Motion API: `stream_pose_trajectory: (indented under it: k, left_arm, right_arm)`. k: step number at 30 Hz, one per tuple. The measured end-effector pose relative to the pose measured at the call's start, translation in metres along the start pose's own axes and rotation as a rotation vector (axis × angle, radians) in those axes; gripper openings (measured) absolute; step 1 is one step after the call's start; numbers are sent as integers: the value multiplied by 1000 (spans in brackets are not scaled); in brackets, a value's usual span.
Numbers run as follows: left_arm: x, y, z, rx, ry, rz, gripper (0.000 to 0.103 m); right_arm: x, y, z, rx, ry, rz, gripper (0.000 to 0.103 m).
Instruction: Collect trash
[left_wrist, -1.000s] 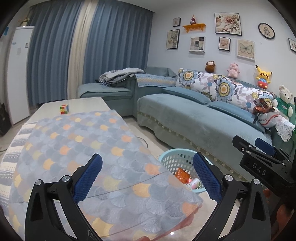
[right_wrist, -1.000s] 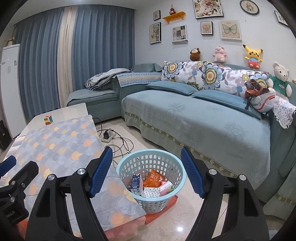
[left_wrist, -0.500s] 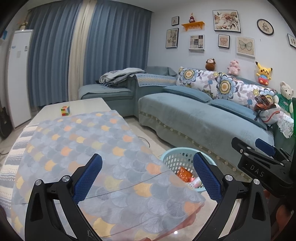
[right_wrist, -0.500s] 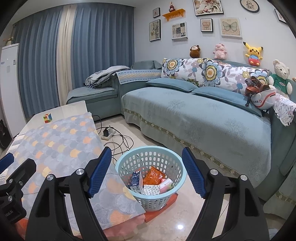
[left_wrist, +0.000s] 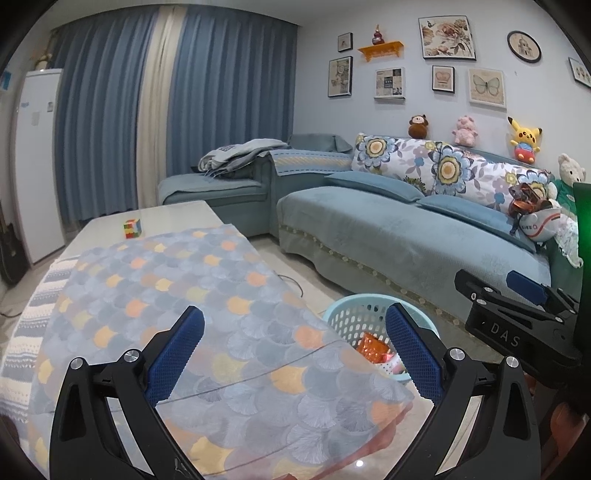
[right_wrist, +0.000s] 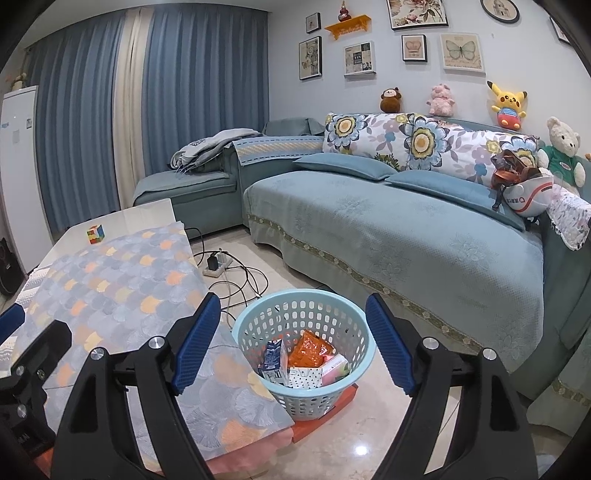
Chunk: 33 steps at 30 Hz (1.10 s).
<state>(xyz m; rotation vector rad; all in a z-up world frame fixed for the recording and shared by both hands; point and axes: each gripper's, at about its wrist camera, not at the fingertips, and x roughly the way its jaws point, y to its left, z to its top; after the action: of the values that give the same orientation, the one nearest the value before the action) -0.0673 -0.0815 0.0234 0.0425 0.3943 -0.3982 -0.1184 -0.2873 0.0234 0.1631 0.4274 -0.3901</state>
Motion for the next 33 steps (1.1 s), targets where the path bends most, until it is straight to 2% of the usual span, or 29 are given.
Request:
stream_pose_trajectory:
  k: [5, 33]
  left_arm:
    - [0, 0, -1, 1, 0, 0, 95]
    - [4, 1, -3, 6, 9, 7, 95]
  right_arm:
    - [0, 0, 1, 7, -1, 0, 80]
    - [0, 3, 0, 8, 8, 3, 80]
